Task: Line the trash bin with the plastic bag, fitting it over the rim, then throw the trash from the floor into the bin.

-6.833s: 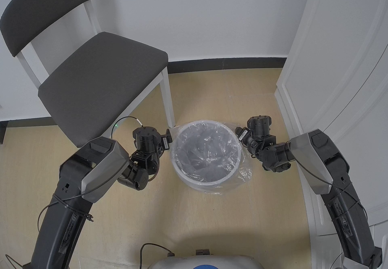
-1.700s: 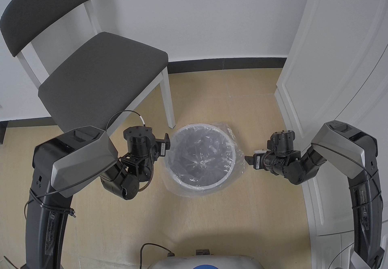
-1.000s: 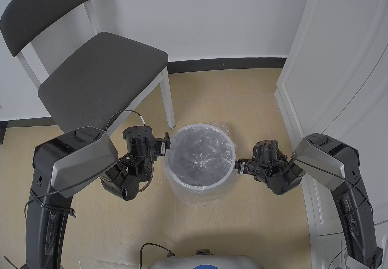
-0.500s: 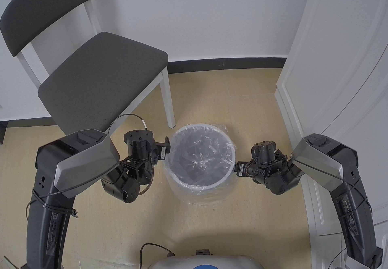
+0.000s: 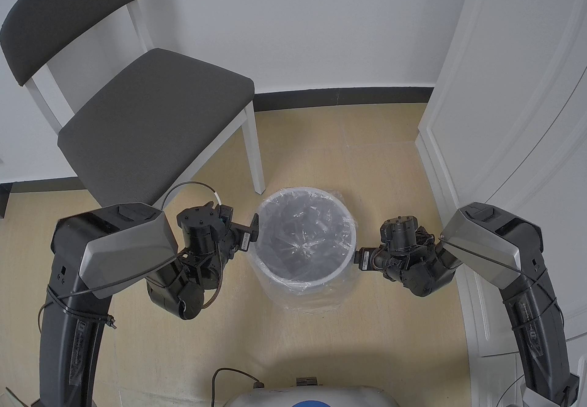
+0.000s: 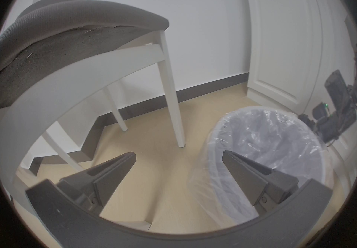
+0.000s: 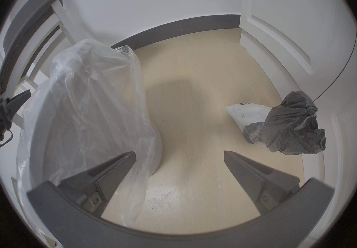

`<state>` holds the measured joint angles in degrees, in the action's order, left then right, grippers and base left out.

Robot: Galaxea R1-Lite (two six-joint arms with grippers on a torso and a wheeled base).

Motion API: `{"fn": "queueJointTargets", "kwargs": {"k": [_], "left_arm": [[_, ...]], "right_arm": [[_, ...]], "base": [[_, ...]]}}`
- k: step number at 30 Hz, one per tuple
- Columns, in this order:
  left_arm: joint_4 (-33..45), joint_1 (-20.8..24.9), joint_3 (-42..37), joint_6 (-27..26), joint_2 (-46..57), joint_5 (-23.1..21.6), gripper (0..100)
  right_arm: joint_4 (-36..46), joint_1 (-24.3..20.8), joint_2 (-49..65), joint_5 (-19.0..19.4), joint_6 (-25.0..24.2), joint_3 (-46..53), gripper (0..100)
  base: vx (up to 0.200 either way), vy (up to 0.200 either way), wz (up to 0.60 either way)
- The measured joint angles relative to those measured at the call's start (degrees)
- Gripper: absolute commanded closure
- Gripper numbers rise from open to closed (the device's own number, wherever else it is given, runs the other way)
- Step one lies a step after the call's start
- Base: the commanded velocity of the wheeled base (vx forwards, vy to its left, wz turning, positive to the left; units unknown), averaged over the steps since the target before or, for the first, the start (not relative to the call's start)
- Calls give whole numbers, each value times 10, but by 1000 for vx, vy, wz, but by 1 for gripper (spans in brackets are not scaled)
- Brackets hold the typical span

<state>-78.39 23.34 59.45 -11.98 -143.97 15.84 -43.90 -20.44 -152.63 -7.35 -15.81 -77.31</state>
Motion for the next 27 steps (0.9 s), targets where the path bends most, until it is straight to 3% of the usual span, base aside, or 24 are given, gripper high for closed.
{"fn": "queueJointTargets", "kwargs": {"k": [13, 18, 27], "left_arm": [[-66, -15, -88, -10, 11, -171, 0], [-85, -18, -114, -9, 20, -203, 0], [-93, 3, -155, -9, 44, -243, 0]], "right_arm": [[17, 2, 5, -1, 4, 2, 0], [27, 12, 29, 3, 11, 18, 0], [20, 34, 110, 3, 77, 89, 0]], "base": [[0, 0, 0], [0, 0, 0], [0, 0, 0]]}}
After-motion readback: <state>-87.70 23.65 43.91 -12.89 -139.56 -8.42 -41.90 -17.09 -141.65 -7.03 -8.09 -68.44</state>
